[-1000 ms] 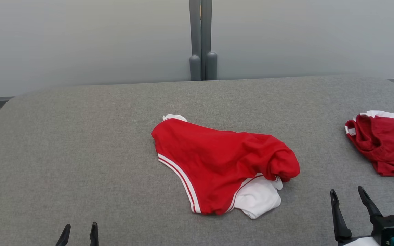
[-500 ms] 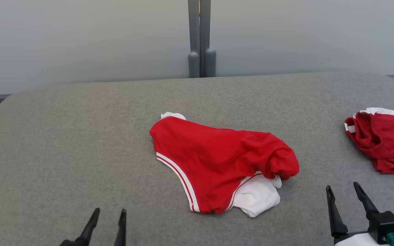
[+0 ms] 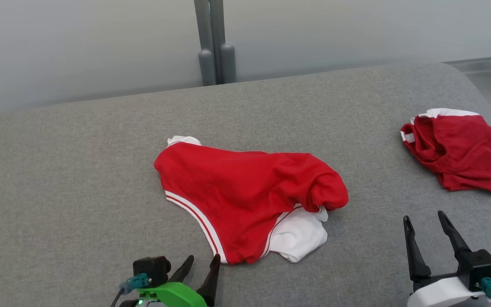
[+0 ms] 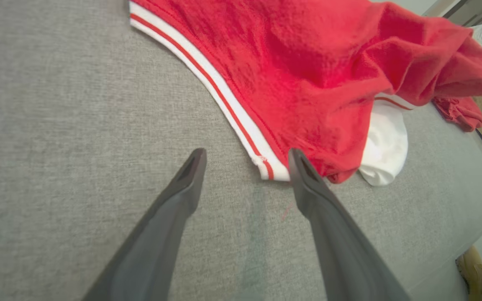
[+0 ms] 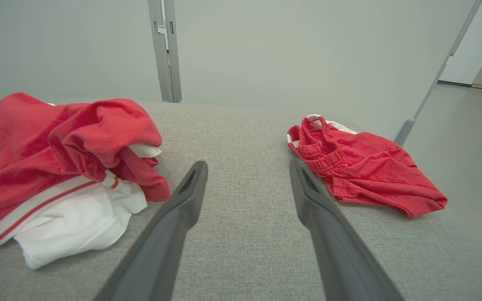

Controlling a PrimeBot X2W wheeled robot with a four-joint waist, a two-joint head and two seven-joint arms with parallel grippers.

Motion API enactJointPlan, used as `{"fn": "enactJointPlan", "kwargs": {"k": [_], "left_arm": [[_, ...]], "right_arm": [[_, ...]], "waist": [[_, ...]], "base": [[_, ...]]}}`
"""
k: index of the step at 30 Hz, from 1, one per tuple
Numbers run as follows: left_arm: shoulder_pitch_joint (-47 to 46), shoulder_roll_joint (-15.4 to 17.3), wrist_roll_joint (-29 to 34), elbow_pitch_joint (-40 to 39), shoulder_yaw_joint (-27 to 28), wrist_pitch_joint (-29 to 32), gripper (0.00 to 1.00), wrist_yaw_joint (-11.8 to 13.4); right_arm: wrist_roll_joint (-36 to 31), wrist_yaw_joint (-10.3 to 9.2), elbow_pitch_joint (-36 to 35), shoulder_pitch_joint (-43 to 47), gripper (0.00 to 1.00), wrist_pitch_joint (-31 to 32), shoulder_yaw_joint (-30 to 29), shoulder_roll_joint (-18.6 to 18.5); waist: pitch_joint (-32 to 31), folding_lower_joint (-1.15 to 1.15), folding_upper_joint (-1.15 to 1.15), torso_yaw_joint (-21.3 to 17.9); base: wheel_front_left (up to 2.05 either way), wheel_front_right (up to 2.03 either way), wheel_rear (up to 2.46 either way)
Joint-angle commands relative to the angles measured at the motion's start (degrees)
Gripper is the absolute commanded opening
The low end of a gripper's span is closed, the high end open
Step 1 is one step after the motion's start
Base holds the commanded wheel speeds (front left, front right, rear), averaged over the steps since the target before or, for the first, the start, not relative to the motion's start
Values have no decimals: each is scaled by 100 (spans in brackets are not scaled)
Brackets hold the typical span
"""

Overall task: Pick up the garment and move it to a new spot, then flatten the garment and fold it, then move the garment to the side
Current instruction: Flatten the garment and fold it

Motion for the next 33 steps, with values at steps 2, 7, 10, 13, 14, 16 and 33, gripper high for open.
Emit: {"fn": "enactJointPlan", "kwargs": {"k": [2,7,10,13,14,16,33], "left_arm": [[-311,13,-358,306,-276,34,100,260],[-539,14,-692,695,-568,56,100,464],[-604,7,-892,951,-778,214,100,530],[-672,8,-948,1135,-884,178,5,545],[-697,4,-969,1170,-927,172,0,508],[-704,-4,-1036,1154,-989,174,0,427],[-808,2027,-2145,-3828,1068,1320,0,1229]], "right_arm": [[43,-9,6,-110,100,-16,4,-10],[47,-9,16,-143,100,-17,-25,1],[53,-9,19,-155,100,-17,-69,4],[50,-9,18,-175,100,-16,-98,13],[51,-9,11,-173,100,-17,-114,14],[53,-9,18,-164,100,-17,-126,19],[70,-9,8,-283,100,-16,-93,7]], "waist": [[259,0,0,-352],[338,0,0,-521],[364,0,0,-586],[387,0,0,-607],[392,0,0,-603],[388,0,0,-580],[364,0,0,-398]], "base": [[0,0,0],[0,0,0],[0,0,0],[0,0,0],[0,0,0],[0,0,0],[0,0,0]]}}
